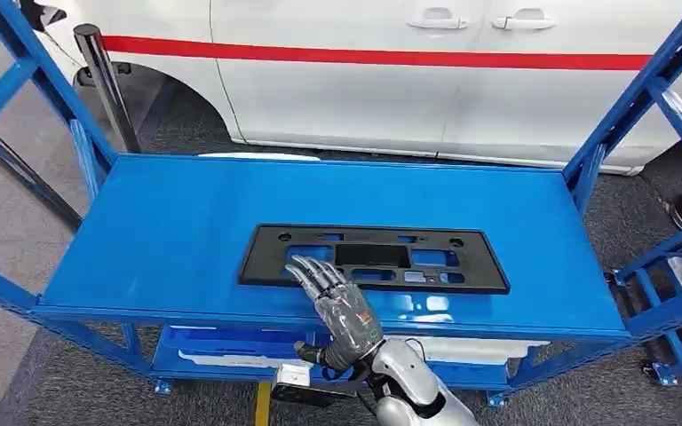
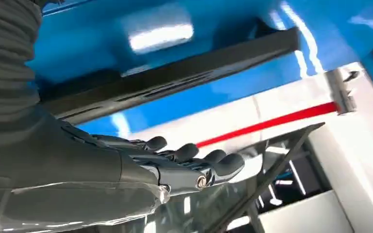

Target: Take the parts from the cabinet and place them on the table.

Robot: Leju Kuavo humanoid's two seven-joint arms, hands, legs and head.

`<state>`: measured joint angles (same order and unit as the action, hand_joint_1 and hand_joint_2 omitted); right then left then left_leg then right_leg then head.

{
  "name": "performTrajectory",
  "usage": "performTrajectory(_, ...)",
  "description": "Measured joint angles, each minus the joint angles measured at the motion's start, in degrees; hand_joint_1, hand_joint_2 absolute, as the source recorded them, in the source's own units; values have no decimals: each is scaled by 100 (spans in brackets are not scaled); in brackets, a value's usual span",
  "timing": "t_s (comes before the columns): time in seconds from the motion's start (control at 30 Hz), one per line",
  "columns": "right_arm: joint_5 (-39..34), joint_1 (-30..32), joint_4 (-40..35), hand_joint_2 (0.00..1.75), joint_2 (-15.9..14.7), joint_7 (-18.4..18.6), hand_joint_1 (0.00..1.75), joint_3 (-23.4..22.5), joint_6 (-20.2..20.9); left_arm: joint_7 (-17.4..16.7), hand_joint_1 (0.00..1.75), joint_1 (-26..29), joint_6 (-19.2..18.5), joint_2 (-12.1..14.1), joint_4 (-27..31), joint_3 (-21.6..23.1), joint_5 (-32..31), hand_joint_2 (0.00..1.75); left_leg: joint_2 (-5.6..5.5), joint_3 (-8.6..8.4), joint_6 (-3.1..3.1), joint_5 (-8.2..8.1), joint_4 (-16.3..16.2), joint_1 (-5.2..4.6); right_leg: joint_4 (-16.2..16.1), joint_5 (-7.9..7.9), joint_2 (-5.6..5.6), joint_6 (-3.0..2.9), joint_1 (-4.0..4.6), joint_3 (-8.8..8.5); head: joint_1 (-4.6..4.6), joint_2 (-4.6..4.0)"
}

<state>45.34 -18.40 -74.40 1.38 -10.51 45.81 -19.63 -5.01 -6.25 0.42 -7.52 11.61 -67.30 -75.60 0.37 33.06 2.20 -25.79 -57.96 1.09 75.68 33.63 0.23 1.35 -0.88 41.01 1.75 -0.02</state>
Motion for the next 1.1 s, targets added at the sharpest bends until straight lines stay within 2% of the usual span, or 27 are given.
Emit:
performTrajectory(0.03, 147, -17, 43, 175, 2, 61, 0, 37, -100, -9, 0, 2, 0, -2, 0, 0, -2, 0, -3, -6, -16, -11, -13, 5, -363, -254, -5, 2, -14, -169, -4, 0)
performTrajectory(0.07, 276, -47, 76, 175, 4, 113, 0, 59, -189, -13, 0, 0, 0, -9, 0, 0, -4, 0, -9, -13, -37, -25, -33, 13, -930, -554, -14, -6, -27, -437, -4, 0)
performTrajectory(0.1, 369, -73, 98, 175, 13, 157, 0, 74, -256, -13, 0, -2, 0, -15, 0, 0, -9, 0, -11, -17, -63, -42, -48, 13, -1400, -753, -28, -16, -38, -664, 0, 2)
performTrajectory(0.13, 501, -102, 131, 175, 17, 227, 0, 85, -342, -17, 0, -7, 0, -13, 0, 2, -11, 0, -12, -2, -101, -62, -67, -26, -1587, -640, -26, -25, 1, -746, -2, 2)
performTrajectory(0.2, 710, -132, 181, 175, 33, 330, 0, 105, -471, -28, 0, -9, 4, -13, 0, 2, -17, 0, -10, 9, -167, -48, -60, -35, -1612, -675, -12, -70, 14, -711, -11, 0)
performTrajectory(0.27, 773, -142, 221, 175, 35, 358, 0, 127, -498, -31, 0, -10, 4, -13, 0, 2, -17, 0, -2, -19, -251, -36, -17, -9, -1641, -692, 7, -158, 22, -715, -7, 2)
performTrajectory(0.3, 797, -151, 236, 175, 50, 376, 0, 133, -500, -31, 0, -11, 7, -13, 0, 2, -17, 0, -3, 8, -274, -95, -72, 16, -1679, -723, -8, -209, -10, -752, -11, 2)
performTrajectory(0.33, 835, -170, 249, 175, 57, 393, 0, 133, -522, -31, 0, -8, 7, -13, 0, 2, -20, 0, -8, 76, -280, -238, -249, 9, -1687, -722, -9, -246, -4, -756, -9, 2)
performTrajectory(0.4, 1014, -199, 277, 175, 79, 496, 0, 138, -599, -31, 0, -8, 7, -13, 0, 2, -26, 0, -10, 465, -301, -691, -1098, 13, -1687, -719, -20, -284, 21, -752, -13, 2)
performTrajectory(0.43, 1150, -208, 312, 175, 79, 574, 0, 138, -640, -31, 0, -2, 7, -13, 0, 2, -35, 0, -10, 671, -306, -851, -1541, 12, -1685, -715, -22, -292, 40, -750, -13, 2)
performTrajectory(0.47, 1287, -220, 352, 175, 79, 647, 0, 140, -675, -31, 0, 4, 7, -15, -2, 2, -37, 0, -10, 799, -302, -897, -1808, 12, -1679, -712, -21, -299, 57, -751, -13, 2)
performTrajectory(0.5, 1416, -237, 393, 175, 79, 715, 0, 140, -701, -33, 0, 10, 7, -17, -2, 2, -39, 0, -10, 790, -290, -804, -1785, 12, -1676, -708, -17, -304, 70, -756, -11, 0)
performTrajectory(0.53, 1554, -261, 444, 175, 77, 785, 0, 140, -725, -33, 0, 10, 7, -17, 0, 2, -50, 0, -10, 665, -270, -608, -1518, 10, -1672, -707, -8, -305, 79, -763, -13, 2)
performTrajectory(0.57, 1666, -290, 485, 175, 79, 830, 0, 140, -753, -35, 0, 8, 9, -17, 0, 2, -63, 0, -10, 448, -244, -355, -1065, 6, -1669, -703, 4, -307, 88, -777, -13, 2)
performTrajectory(0.6, 1753, -324, 520, 175, 81, 861, 0, 140, -776, -39, 0, 4, 9, -17, 0, 2, -74, 0, -14, 160, -199, -75, -481, -2, -1668, -696, 12, -302, 98, -798, -13, 0)
performTrajectory(0.63, 1812, -352, 553, 175, 81, 885, 0, 140, -776, -46, 0, 1, 9, -17, 0, 2, -81, 0, -20, 24, -156, -56, -143, -18, -1668, -691, 12, -295, 93, -798, -11, 2)
performTrajectory(0.67, 1875, -394, 595, 175, 79, 922, 0, 138, -776, -48, 0, -8, 9, -11, 0, 2, -87, 0, -21, -30, -146, -81, -47, -48, -1641, -685, 16, -264, 134, -765, -9, 2)
performTrajectory(0.77, 2045, -442, 723, 175, 81, 1032, 0, 140, -756, -48, 0, -8, 9, -11, 0, 4, -90, 0, -34, -8, -119, -60, -54, -75, -1677, -712, 10, -183, 104, -769, -11, 0)
performTrajectory(0.8, 2069, -464, 749, 175, 79, 1058, 0, 138, -747, -50, 0, 0, 9, -11, 0, 2, -90, 0, -29, -27, -86, -36, -1, -39, -1675, -709, 14, -161, 127, -775, -11, 0)
performTrajectory(0.83, 2084, -478, 769, 175, 77, 1067, 0, 136, -741, -52, 0, 2, 9, -13, 0, 2, -90, 0, -17, -54, -60, -7, 38, 6, -1658, -678, 13, -149, 126, -755, -13, 0)
performTrajectory(0.87, 2122, -512, 813, 175, 72, 1115, 0, 131, -730, -55, 0, 2, 9, -13, 0, 2, -90, 0, -7, -72, -48, 6, 66, -11, -1562, -600, 5, -118, 110, -724, -4, 2)
performTrajectory(0.9, 2164, -568, 848, 175, 70, 1156, 0, 127, -727, -55, 0, -7, 11, -13, 0, 2, -90, 0, 0, -66, -18, 13, 68, -7, -1283, -409, 3, -99, 100, -595, 11, 2)
performTrajectory(0.97, 2268, -626, 990, 175, 48, 1250, 0, 122, -712, -52, 0, -11, 15, -13, 0, 4, -90, 0, 3, -55, -8, 12, 66, -9, -326, 28, 5, -46, 64, -135, 4, 0)
performTrajectory(1.0, 2301, -626, 1049, 175, 37, 1283, 0, 120, -697, -52, 0, -8, 15, -13, 0, 2, -87, 0, 3, -51, -4, 9, 60, -9, 35, 129, 5, -27, 50, 49, 11, 0)
performTrajectory(1.03, 2343, -629, 1108, 175, 28, 1311, 0, 116, -666, -52, 0, -5, 15, -13, 0, 2, -87, 0, 3, -52, -4, 7, 54, -6, 153, 95, 2, -12, 32, 121, 7, 0)
performTrajectory(1.07, 2379, -647, 1179, 175, 17, 1344, 0, 103, -653, -52, 0, 3, 20, -13, 0, 2, -85, 0, 1, -55, -13, 1, 45, -1, -28, -95, 0, 2, 5, 50, 11, 2)
performTrajectory(1.1, 2391, -681, 1235, 175, 9, 1346, 0, 92, -640, -52, 0, 4, 20, -15, 0, 2, -81, 0, -2, -57, -29, -11, 27, 6, -495, -391, -8, 8, -15, -171, 9, 2)
